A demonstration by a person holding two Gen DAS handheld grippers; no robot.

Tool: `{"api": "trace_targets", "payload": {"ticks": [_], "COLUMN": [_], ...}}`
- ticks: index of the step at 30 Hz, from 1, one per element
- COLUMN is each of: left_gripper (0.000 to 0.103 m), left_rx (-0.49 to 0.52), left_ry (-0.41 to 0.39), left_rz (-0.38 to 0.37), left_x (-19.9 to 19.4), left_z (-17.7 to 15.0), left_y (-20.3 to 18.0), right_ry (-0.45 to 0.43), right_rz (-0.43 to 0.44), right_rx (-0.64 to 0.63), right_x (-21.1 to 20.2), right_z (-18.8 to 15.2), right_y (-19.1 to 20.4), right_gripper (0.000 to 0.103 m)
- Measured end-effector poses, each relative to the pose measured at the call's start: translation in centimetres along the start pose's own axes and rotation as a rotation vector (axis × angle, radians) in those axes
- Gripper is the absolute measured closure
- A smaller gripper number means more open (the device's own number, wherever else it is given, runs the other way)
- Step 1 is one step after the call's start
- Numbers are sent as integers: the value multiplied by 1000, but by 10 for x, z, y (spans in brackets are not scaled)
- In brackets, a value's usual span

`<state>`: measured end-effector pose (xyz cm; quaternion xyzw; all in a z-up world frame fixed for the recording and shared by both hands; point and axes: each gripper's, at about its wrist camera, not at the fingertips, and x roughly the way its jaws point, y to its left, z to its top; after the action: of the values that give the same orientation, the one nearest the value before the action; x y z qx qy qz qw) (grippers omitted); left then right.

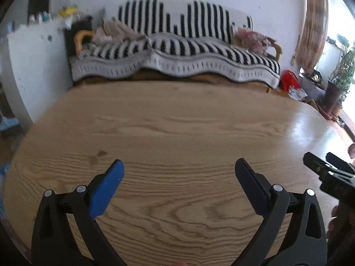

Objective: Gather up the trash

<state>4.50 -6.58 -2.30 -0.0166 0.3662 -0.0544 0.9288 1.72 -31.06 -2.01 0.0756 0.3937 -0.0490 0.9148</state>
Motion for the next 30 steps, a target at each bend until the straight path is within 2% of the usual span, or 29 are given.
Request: {"api": "trace_targets", "payload": {"ticks": [1, 5, 10, 18, 25, 30], "left_gripper": [6, 6, 6, 6, 6, 6], "left_rx": [0, 36, 3, 37, 25, 48], "left_ry": [3, 17, 69, 60, 58, 76], "left_rz": [-6, 60, 8, 3, 20, 73], "left_x": [3, 14, 25, 26, 27, 31], "left_z": [1, 0, -5, -10, -11, -11], "left_y": [0, 1, 4, -7, -6, -8], "right_ry": [1, 14, 63, 100, 107, 110], "right_rz": [-4, -47, -47, -64, -55, -47], "right_rx": [-2, 7, 51, 40, 32, 29], "right_x": [0, 5, 12, 21, 23, 23], "right_z": [-2, -8, -12, -16, -18, -17], "right_y": [-2, -15, -37, -42, -44, -45], "right_gripper": [6, 6, 6, 6, 6, 6]}}
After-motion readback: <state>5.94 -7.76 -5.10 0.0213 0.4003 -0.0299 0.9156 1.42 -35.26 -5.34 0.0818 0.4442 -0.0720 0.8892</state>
